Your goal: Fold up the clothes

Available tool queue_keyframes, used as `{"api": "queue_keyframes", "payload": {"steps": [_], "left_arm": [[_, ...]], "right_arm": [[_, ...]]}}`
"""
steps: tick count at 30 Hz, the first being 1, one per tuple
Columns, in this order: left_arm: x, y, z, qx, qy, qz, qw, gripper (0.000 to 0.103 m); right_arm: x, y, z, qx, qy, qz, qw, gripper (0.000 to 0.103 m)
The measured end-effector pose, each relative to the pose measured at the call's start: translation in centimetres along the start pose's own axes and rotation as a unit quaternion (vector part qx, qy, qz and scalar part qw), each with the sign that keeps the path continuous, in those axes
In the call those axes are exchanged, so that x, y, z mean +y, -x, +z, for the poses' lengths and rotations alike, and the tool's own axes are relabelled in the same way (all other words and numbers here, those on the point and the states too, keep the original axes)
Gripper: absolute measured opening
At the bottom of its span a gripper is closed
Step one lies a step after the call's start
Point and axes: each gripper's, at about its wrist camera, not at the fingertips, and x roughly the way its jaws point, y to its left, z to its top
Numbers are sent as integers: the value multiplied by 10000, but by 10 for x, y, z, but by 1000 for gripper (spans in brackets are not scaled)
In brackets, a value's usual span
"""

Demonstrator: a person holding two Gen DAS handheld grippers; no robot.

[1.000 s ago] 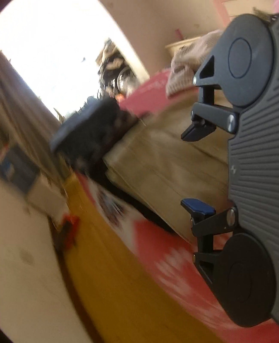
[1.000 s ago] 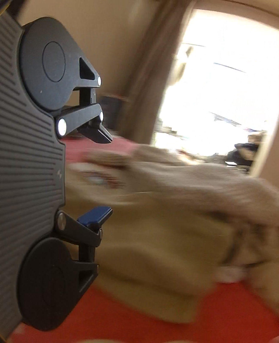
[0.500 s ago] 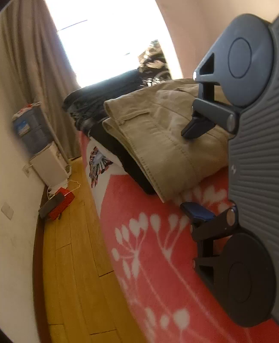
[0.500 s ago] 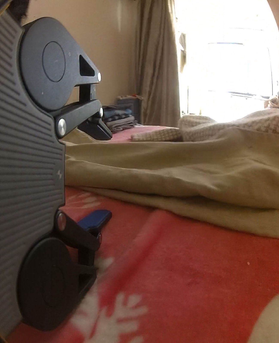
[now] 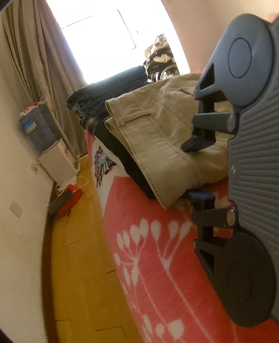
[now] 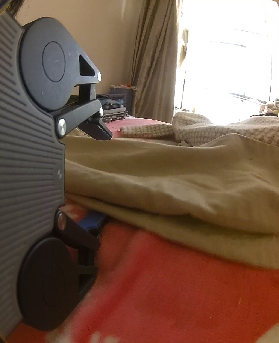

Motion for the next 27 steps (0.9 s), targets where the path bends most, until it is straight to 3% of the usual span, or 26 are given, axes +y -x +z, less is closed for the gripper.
{"api": "queue_keyframes", "payload": {"steps": [2, 5, 8, 10, 12, 20, 24, 27], "left_arm": [[-6, 8, -2, -95, -46, 65, 9999, 30], [-18, 24, -1, -244, -138, 50, 9996, 27], [-30, 33, -1, -361, -359, 84, 9987, 27], [-35, 35, -1, -401, -392, 111, 9984, 26], [-40, 39, 0, -430, -332, 89, 9985, 25], [-64, 76, 8, -552, -380, -562, 9962, 23], [-64, 109, 10, -400, -336, -715, 9961, 23], [-49, 145, 5, -186, -405, -468, 9979, 23]], "right_arm": [[6, -9, 0, -22, 104, -151, 9998, 70], [13, -14, -1, -110, 297, -365, 9988, 56], [7, -20, 3, -234, 271, -474, 9982, 32], [-1, -25, 5, -327, 46, -451, 9984, 11], [4, -27, 5, -460, 99, -413, 9980, 7], [63, -2, 0, -968, 969, -88, 9905, 5], [84, 41, -2, -973, 1173, -59, 9883, 5], [79, 99, -13, -819, 1309, -216, 9878, 5]]}}
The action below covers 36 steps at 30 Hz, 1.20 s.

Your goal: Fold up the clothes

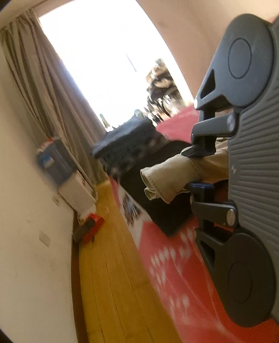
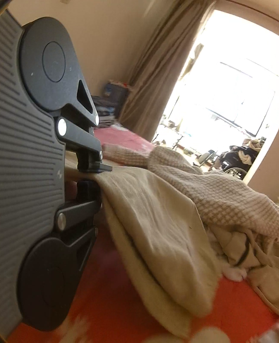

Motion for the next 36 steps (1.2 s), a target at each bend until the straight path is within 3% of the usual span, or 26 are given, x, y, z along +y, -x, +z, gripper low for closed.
{"api": "queue_keyframes", "payload": {"steps": [5, 7, 9, 10, 12, 14, 15, 16, 17, 20, 21, 23, 26, 28, 29, 31, 32, 33, 36], "left_arm": [[49, 49, -24, 513, -24, 841, 9951, 23], [75, 47, -41, 768, -238, 1188, 9897, 24], [95, 35, -53, 1141, -431, 1494, 9812, 26], [102, 33, -54, 1243, -352, 1511, 9800, 29], [105, 36, -46, 1400, -469, 1449, 9784, 37], [99, 48, -35, 1368, -716, 1525, 9762, 41], [95, 57, -29, 1302, -913, 1596, 9743, 43], [90, 65, -22, 1249, -1096, 1701, 9713, 45], [84, 74, -15, 1183, -1284, 1805, 9680, 45], [59, 88, 8, 807, -2040, 1985, 9552, 46], [46, 86, 14, 713, -2375, 1958, 9488, 49], [21, 69, 17, 686, -3033, 1684, 9354, 50], [-15, 31, 6, 906, -3966, 1083, 9070, 52], [-38, -7, -21, 1243, -4743, 705, 8687, 52], [-49, -25, -35, 1392, -5125, 524, 8457, 52], [-64, -48, -65, 1501, -5885, 270, 7940, 52], [-70, -57, -78, 1545, -6143, 157, 7737, 52], [-75, -67, -89, 1615, -6338, 19, 7564, 52], [-83, -83, -105, 1731, -6549, -336, 7349, 52]], "right_arm": [[-20, 48, -47, 613, 107, -797, 9949, 5], [-48, 52, -68, 1005, -56, -1095, 9889, 6], [-70, 39, -84, 1509, 397, -1561, 9753, 14], [-80, 33, -92, 1758, 627, -1792, 9659, 18], [-90, 30, -84, 1999, 405, -1668, 9647, 19], [-78, 31, -69, 2458, 674, -1802, 9500, 32], [-68, 34, -62, 2727, 1081, -1897, 9370, 54], [-55, 39, -58, 2977, 1668, -2151, 9150, 76], [-46, 43, -58, 3216, 2157, -2348, 8916, 81], [-19, 57, -60, 4149, 3472, -2495, 8032, 82], [-8, 61, -58, 4259, 3694, -2408, 7901, 81], [23, 60, -53, 4184, 4093, -1862, 7891, 81], [83, 32, -58, 3469, 4668, -294, 8130, 81], [117, -13, -83, 3274, 4930, 380, 8052, 81], [128, -36, -98, 3240, 5148, 527, 7920, 80], [147, -79, -139, 3315, 5682, 760, 7494, 71], [156, -101, -160, 3370, 5935, 863, 7258, 68], [160, -116, -175, 3467, 6068, 877, 7099, 62], [169, -149, -218, 3609, 6465, 960, 6653, 50]]}}
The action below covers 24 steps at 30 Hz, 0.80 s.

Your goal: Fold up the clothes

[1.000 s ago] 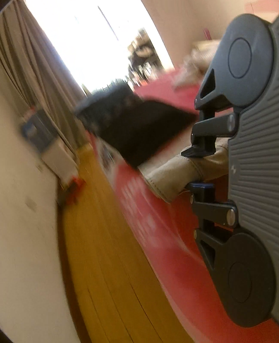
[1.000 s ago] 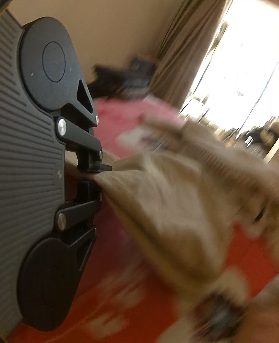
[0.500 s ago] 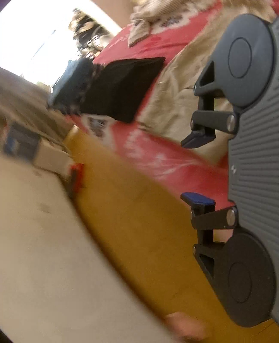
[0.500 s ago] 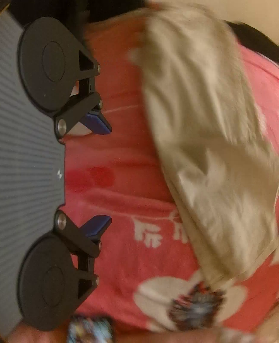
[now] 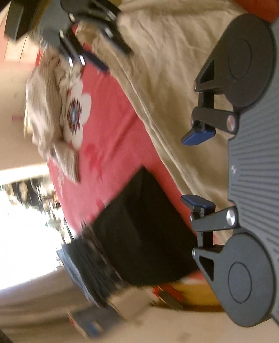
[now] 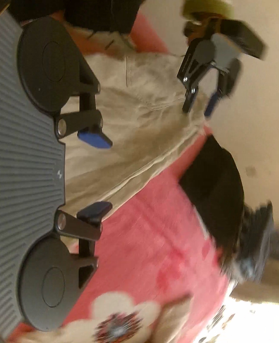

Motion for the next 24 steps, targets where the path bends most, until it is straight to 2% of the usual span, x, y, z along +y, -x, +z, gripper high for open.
{"api": "queue_keyframes", "payload": {"steps": [4, 7, 12, 16, 20, 23, 24], "left_arm": [[-5, -24, 4, 84, -382, -217, 9990, 52], [-5, -40, 3, 252, -570, -409, 9972, 47], [-1, -56, -1, 380, -816, -682, 9936, 44], [-3, -56, -2, 407, -954, -803, 9914, 41], [-5, -62, -6, 440, -1033, -844, 9901, 40], [-6, -65, -5, 395, -927, -806, 9916, 26], [-6, -61, -4, 348, -892, -754, 9926, 17]], "right_arm": [[13, -37, 12, -111, 643, -31, 9979, 46], [8, -64, 17, -155, 622, -28, 9979, 44], [-1, -87, 16, -24, 650, 258, 9975, 38], [-2, -90, 18, -75, 753, 433, 9962, 26], [9, -91, 12, -41, 1165, 488, 9920, 26], [10, -94, 9, -46, 1140, 523, 9921, 24], [9, -93, 9, -68, 1061, 564, 9927, 14]]}}
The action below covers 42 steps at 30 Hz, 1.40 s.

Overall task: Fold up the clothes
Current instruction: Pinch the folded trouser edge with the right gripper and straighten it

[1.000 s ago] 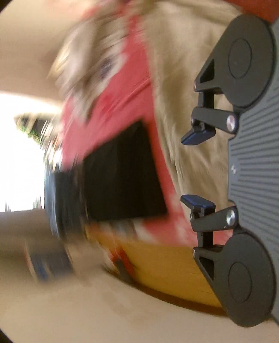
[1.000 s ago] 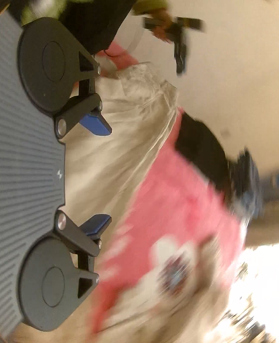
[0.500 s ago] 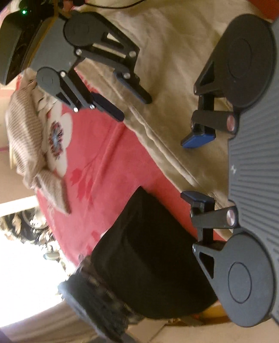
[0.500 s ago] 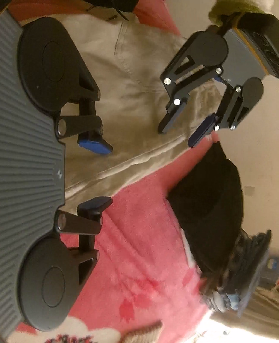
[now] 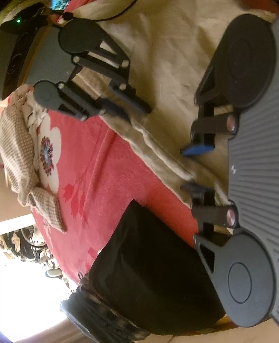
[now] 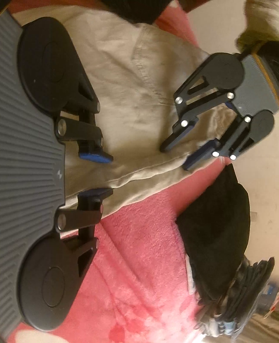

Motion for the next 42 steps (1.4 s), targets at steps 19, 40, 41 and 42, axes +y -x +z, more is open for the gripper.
{"api": "queue_keyframes", "payload": {"steps": [19, 40, 41, 42], "left_arm": [[-11, -17, -1, -178, -413, 782, 9959, 12], [33, 38, -78, 770, 661, 1984, 9749, 35], [39, 35, -82, 780, 831, 2005, 9730, 35], [43, 38, -80, 747, 998, 1975, 9723, 35]], "right_arm": [[14, -9, -2, -243, 539, -901, 9942, 2], [14, -13, 2, -280, 164, -1050, 9939, 5], [15, -13, 2, -274, 160, -1066, 9938, 5], [15, -13, 2, -270, 146, -1089, 9936, 5]]}}
